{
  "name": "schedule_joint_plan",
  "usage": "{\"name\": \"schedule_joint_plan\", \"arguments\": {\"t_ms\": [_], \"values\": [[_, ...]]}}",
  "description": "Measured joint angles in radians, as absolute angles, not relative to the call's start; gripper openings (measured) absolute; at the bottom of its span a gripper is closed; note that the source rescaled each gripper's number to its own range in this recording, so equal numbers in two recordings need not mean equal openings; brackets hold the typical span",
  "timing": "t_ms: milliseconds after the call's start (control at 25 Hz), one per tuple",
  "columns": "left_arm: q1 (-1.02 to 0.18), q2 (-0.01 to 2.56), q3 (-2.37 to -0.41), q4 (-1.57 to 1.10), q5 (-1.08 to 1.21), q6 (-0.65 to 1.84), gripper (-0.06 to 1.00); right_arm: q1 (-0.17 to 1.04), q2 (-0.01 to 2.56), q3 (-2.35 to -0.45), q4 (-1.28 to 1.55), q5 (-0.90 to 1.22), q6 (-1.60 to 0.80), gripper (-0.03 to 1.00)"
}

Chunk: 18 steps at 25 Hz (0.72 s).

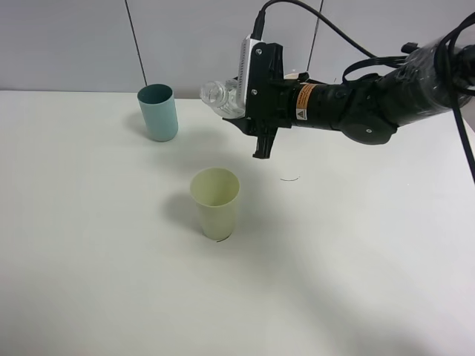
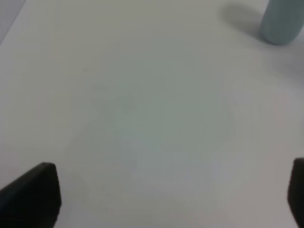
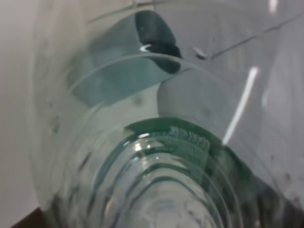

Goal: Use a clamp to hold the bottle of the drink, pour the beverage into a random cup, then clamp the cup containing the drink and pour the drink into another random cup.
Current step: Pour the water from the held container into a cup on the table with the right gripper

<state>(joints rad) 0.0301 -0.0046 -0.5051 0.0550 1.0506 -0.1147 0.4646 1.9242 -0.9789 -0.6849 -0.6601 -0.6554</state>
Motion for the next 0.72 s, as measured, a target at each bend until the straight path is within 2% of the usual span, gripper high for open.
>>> {"name": "schedule_joint_plan", "arguments": {"t_ms": [440, 720], "values": [[0.030, -0.005, -0.505, 0.055, 1.051, -0.115, 0.90, 0.507, 1.924, -0.980, -0.689, -0.666, -0.886, 0.00], [0.030, -0.005, -0.505, 0.055, 1.051, -0.115, 0.90, 0.509, 1.924, -0.980, -0.689, -0.666, -0.937, 0.00]]}}
